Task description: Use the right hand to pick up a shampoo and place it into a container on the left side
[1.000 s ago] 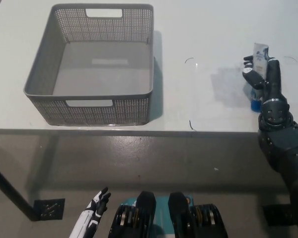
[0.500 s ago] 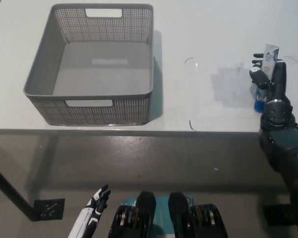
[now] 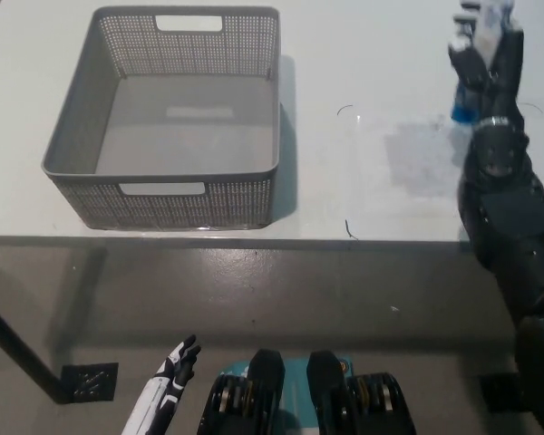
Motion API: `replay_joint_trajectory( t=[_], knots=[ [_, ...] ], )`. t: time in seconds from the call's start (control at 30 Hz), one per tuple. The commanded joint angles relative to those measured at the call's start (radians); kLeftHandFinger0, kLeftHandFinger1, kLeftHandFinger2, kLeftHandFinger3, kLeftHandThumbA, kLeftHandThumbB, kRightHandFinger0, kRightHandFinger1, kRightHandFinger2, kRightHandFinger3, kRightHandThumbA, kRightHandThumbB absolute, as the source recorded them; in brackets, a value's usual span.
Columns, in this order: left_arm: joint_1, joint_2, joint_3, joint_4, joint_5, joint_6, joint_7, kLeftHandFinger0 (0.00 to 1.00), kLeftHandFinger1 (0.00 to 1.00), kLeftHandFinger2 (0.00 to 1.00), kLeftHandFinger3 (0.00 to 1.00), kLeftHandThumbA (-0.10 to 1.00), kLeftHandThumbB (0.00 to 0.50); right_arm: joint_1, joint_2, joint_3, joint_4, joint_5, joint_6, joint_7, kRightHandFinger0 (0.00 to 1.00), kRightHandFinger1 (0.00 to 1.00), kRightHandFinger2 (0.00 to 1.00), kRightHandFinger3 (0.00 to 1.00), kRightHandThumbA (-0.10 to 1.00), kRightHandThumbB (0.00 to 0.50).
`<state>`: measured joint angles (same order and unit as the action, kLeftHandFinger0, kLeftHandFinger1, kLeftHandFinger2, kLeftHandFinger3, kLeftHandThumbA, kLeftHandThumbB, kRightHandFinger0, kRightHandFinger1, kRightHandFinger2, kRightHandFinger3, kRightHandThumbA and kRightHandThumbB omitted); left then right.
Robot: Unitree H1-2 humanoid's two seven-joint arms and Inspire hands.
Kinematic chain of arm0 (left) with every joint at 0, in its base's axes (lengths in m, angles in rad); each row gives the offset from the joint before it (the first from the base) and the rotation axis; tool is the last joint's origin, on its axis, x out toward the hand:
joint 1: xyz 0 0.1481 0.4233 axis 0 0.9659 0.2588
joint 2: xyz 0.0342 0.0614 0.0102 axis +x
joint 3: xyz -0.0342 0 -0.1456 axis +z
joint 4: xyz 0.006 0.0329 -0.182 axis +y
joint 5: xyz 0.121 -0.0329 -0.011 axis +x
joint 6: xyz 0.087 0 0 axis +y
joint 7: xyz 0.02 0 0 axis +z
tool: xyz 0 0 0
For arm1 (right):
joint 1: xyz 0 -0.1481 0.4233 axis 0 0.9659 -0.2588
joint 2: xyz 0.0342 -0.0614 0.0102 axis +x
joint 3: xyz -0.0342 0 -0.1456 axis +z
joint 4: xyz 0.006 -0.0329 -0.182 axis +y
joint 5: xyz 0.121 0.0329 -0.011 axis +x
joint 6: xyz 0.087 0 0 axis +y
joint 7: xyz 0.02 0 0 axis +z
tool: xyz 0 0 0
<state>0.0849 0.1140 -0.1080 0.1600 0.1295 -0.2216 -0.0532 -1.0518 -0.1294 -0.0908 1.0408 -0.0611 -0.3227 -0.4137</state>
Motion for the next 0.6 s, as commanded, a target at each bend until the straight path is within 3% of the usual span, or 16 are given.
replay_joint_trajectory(
  t=[0.0, 0.07, 0.13, 0.27, 0.4, 0.43, 0.47, 0.53, 0.57],
  knots=[
    [-0.007, 0.007, 0.002, -0.029, 0.007, -0.009, -0.002, 1.0, 1.0, 1.0, 1.0, 1.0, 0.229, -0.074, 0.038, 0.019, -0.166, -0.022, 0.053, -0.005, 0.0, 0.21, 0.6, 0.65, -0.1, 0.152],
    [-0.008, 0.007, 0.001, -0.025, 0.007, -0.013, -0.002, 1.0, 1.0, 1.0, 1.0, 1.0, 0.225, -0.079, 0.056, 0.031, -0.203, -0.041, 0.066, -0.015, 0.0, 0.17, 0.55, 0.61, -0.1, 0.169],
    [-0.008, 0.007, 0.001, -0.018, 0.007, -0.023, -0.001, 1.0, 1.0, 1.0, 1.0, 1.0, 0.227, -0.093, 0.085, 0.045, -0.239, -0.056, 0.09, -0.022, 0.0, 0.16, 0.53, 0.6, -0.1, 0.15],
    [0.001, 0.007, -0.001, -0.017, 0.009, -0.022, -0.001, 1.0, 1.0, 1.0, 1.0, 1.0, 0.224, -0.129, 0.144, 0.059, -0.269, -0.055, 0.138, -0.029, 0.0, 0.23, 0.63, 0.64, -0.1, 0.159],
    [0.0, 0.008, -0.003, -0.017, 0.006, -0.023, -0.005, 1.0, 1.0, 1.0, 1.0, 1.0, 0.231, -0.165, 0.201, 0.057, -0.265, -0.03, 0.137, -0.017, 0.0, 0.2, 0.61, 0.67, -0.1, 0.159],
    [-0.004, 0.009, -0.003, -0.011, 0.004, -0.027, -0.008, 1.0, 1.0, 1.0, 1.0, 1.0, 0.247, -0.183, 0.223, 0.072, -0.247, -0.056, 0.129, -0.038, 0.03, 0.32, 0.62, 0.66, -0.1, 0.157],
    [-0.005, 0.008, -0.004, -0.009, 0.005, -0.026, -0.007, 1.0, 1.0, 1.0, 1.0, 1.0, 0.255, -0.197, 0.24, 0.086, -0.23, -0.078, 0.13, -0.055, 0.0, 0.2, 0.52, 0.63, -0.1, 0.149],
    [-0.005, 0.005, -0.006, -0.007, 0.009, -0.024, -0.004, 1.0, 1.0, 1.0, 1.0, 1.0, 0.261, -0.214, 0.268, 0.097, -0.208, -0.086, 0.128, -0.063, 0.0, 0.07, 0.49, 0.61, -0.1, 0.152],
    [0.0, 0.003, -0.007, -0.017, 0.011, -0.017, -0.004, 1.0, 1.0, 1.0, 1.0, 1.0, 0.26, -0.225, 0.293, 0.099, -0.196, -0.083, 0.148, -0.07, 0.0, 0.05, 0.53, 0.62, -0.1, 0.164]
  ],
)
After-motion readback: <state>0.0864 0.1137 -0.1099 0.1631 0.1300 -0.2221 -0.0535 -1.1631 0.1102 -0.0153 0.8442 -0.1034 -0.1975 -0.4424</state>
